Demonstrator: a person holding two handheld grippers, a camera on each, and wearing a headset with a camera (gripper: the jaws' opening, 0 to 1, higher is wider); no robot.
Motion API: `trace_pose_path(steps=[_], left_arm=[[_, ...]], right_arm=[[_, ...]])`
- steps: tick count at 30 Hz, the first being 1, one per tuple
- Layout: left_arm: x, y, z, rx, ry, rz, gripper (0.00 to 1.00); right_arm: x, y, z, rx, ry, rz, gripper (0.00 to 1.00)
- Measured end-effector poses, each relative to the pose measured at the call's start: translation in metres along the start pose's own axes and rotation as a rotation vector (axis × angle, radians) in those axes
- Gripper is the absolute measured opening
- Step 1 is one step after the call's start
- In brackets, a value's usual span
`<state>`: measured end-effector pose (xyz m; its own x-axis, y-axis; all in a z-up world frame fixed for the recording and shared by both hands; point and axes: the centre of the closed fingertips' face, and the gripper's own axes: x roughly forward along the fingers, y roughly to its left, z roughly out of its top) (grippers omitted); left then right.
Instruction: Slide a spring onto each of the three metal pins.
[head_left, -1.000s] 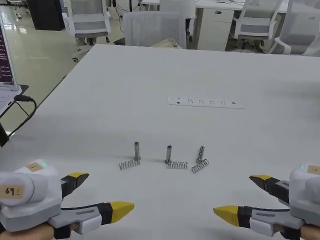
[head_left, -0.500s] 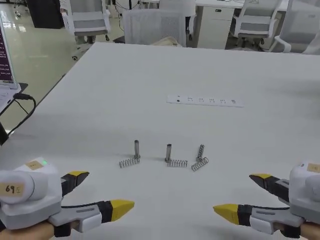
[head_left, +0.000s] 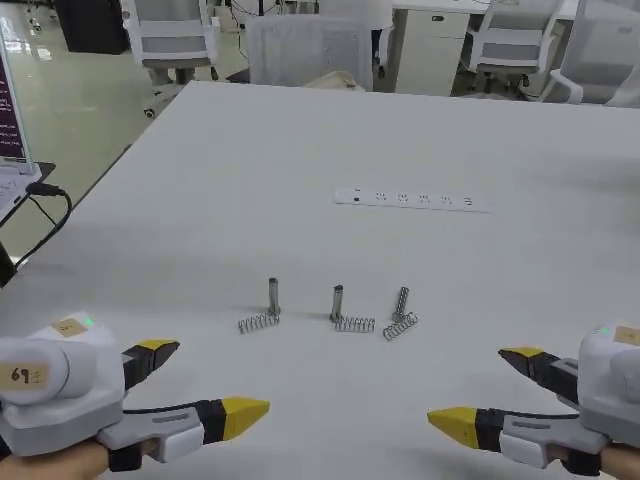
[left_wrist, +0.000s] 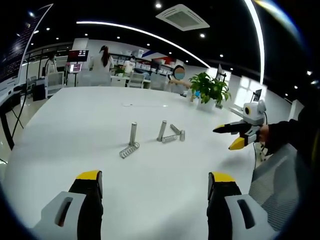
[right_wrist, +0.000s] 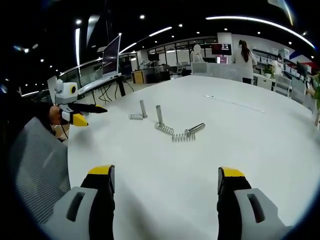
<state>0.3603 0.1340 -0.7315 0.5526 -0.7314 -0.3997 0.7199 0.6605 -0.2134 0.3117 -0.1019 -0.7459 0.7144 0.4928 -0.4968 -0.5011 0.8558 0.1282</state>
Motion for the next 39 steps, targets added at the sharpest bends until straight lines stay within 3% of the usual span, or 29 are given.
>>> trace_pose_path(steps=[20,30,39], left_arm=[[0.000,-0.002,0.001,0.005,-0.005,-0.014,0.84],[0.000,-0.002,0.004,0.005,-0.019,-0.016,0.83],[-0.001,0.000,0.006,0.001,-0.028,-0.008,0.83]], right_arm=[[-0.004,-0.015,0.010,0.014,-0.021,-0.044,0.77],[-0.002,-0.027,0.028,0.003,-0.028,-0.071,0.71],[0.009,-0.035,0.060,-0.018,-0.051,-0.096,0.64]])
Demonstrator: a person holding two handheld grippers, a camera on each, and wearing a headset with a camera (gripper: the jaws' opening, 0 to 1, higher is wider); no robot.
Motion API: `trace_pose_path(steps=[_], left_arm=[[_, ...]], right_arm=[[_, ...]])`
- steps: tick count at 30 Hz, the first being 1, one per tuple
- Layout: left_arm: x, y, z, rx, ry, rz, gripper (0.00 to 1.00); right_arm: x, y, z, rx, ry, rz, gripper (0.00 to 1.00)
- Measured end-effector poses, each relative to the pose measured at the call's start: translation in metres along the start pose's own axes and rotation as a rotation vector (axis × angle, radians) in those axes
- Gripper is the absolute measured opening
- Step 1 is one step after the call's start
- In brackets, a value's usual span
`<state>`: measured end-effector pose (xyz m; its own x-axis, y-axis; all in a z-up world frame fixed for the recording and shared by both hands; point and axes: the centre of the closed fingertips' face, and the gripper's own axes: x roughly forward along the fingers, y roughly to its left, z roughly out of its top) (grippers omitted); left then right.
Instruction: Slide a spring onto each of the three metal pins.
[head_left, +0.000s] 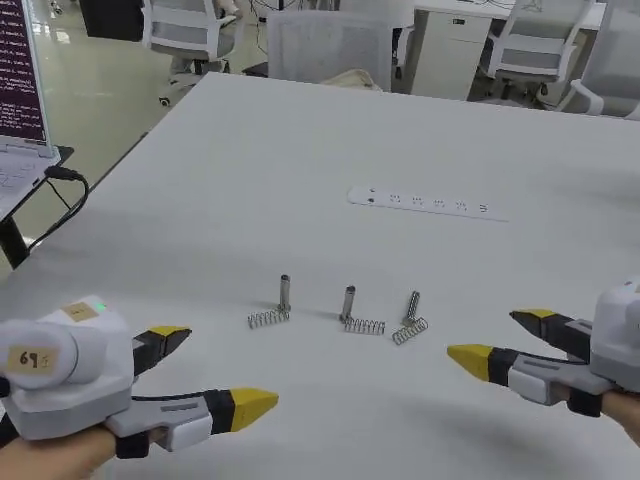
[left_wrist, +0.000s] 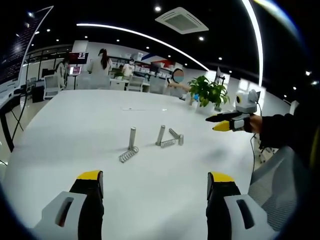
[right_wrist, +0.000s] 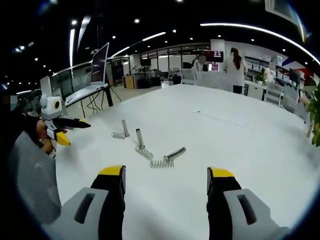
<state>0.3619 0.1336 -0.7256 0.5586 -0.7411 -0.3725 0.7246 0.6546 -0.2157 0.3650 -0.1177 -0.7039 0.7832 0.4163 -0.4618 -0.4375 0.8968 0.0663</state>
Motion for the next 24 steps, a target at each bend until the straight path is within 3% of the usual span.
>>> trace_pose_path(steps=[12,24], left_arm=[[-0.003,0.003,0.002,-0.003,-0.006,0.012,0.82],[-0.003,0.002,0.003,0.002,-0.003,0.014,0.82]], right_arm=[[0.032,-0.010,0.023,0.006,0.001,-0.018,0.55],[0.062,-0.019,0.034,0.008,0.053,-0.034,0.47]])
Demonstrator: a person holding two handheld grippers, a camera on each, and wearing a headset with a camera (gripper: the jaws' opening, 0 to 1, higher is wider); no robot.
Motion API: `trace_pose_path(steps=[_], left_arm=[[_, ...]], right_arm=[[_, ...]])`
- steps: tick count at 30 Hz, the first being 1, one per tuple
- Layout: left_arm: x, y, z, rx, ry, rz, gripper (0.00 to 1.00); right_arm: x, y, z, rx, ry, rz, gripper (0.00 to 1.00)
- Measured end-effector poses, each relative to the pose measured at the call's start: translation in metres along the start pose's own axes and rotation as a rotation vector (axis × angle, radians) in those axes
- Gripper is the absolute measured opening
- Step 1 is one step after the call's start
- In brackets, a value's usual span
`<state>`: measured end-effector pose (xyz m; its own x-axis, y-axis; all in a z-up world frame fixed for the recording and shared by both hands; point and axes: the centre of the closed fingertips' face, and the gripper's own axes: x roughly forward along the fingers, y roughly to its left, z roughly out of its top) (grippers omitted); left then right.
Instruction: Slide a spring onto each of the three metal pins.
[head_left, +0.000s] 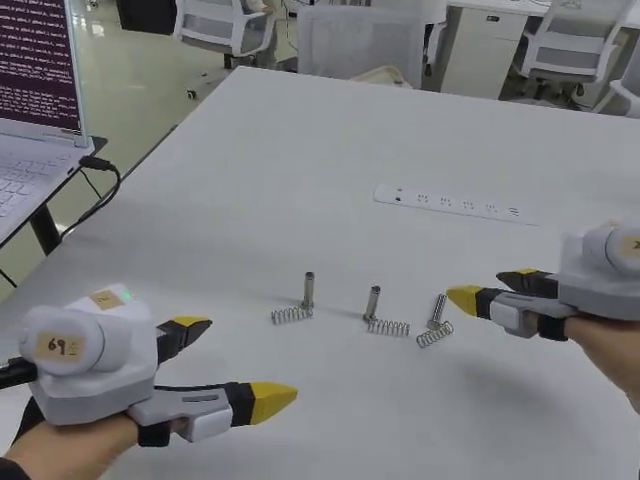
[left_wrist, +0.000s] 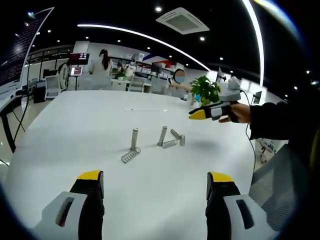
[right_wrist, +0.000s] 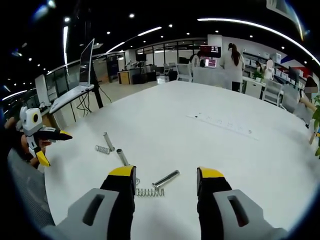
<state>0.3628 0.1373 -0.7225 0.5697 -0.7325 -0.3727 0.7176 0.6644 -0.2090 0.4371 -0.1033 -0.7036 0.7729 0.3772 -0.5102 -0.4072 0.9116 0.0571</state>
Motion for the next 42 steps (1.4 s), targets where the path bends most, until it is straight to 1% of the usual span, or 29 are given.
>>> trace_pose_path(steps=[4,14,16,19,21,23,26,34,35,42], left_arm=[[0.000,0.001,0.000,0.001,0.001,0.002,0.82],[0.000,0.003,-0.001,0.005,0.005,0.002,0.82],[0.000,0.004,-0.001,0.006,0.006,0.002,0.81],[0.000,0.004,-0.002,0.007,0.007,0.001,0.81],[0.001,0.004,-0.002,0.008,0.007,0.001,0.81],[0.001,0.004,-0.001,0.007,0.007,0.000,0.81],[0.001,0.004,-0.001,0.006,0.006,0.000,0.81],[0.001,0.004,-0.002,0.006,0.006,-0.003,0.80],[0.001,0.004,-0.002,0.005,0.006,-0.003,0.80],[0.002,0.003,-0.002,0.003,0.004,-0.003,0.80]], right_arm=[[0.009,-0.002,0.000,0.006,0.024,-0.007,0.45],[0.033,-0.004,-0.006,0.011,0.098,-0.022,0.39],[0.036,-0.004,-0.009,0.006,0.115,-0.023,0.38],[0.041,-0.004,-0.009,0.006,0.126,-0.027,0.37],[0.044,-0.006,-0.011,0.010,0.145,-0.033,0.36],[0.046,-0.007,-0.015,0.013,0.164,-0.042,0.34],[0.049,-0.008,-0.018,0.024,0.180,-0.046,0.32],[0.056,-0.006,-0.028,0.039,0.236,-0.045,0.28],[0.056,-0.006,-0.032,0.046,0.255,-0.049,0.26],[0.059,-0.006,-0.038,0.056,0.284,-0.057,0.25]])
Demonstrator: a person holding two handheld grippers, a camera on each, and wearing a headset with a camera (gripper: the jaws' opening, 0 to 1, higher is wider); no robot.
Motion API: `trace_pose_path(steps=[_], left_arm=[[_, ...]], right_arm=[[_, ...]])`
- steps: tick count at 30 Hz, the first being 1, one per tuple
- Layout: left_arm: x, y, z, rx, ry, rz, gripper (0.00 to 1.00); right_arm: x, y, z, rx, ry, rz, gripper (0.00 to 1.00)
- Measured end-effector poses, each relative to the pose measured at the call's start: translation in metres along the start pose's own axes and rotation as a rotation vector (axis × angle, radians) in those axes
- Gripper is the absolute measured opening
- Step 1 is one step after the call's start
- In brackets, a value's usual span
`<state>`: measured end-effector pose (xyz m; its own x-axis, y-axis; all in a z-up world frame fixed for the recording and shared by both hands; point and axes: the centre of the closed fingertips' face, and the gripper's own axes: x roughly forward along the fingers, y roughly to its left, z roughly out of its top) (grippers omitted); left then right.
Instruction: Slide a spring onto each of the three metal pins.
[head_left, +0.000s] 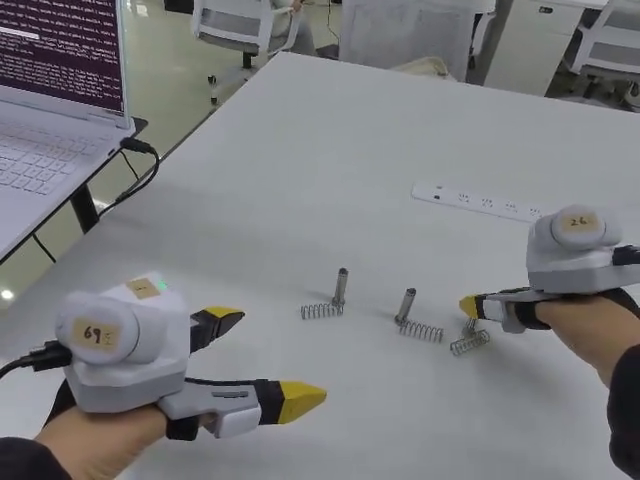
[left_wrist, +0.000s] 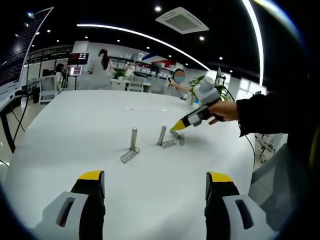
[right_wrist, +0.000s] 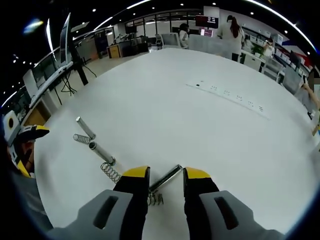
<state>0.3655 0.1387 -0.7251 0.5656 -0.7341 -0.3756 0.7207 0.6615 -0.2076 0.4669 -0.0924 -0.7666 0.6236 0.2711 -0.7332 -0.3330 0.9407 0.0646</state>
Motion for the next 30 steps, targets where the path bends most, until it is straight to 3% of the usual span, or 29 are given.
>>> trace_pose_path(steps=[14,17,30], left_arm=[[-0.001,0.000,0.001,-0.007,-0.006,0.003,0.80],[-0.002,0.000,0.001,-0.009,-0.006,0.003,0.79],[-0.002,0.001,0.001,-0.014,-0.005,0.004,0.79]], right_arm=[[0.013,-0.003,-0.007,0.051,0.078,-0.011,0.20],[0.014,-0.006,-0.008,0.017,0.102,-0.038,0.18],[0.022,-0.007,-0.007,-0.009,0.147,-0.049,0.16]])
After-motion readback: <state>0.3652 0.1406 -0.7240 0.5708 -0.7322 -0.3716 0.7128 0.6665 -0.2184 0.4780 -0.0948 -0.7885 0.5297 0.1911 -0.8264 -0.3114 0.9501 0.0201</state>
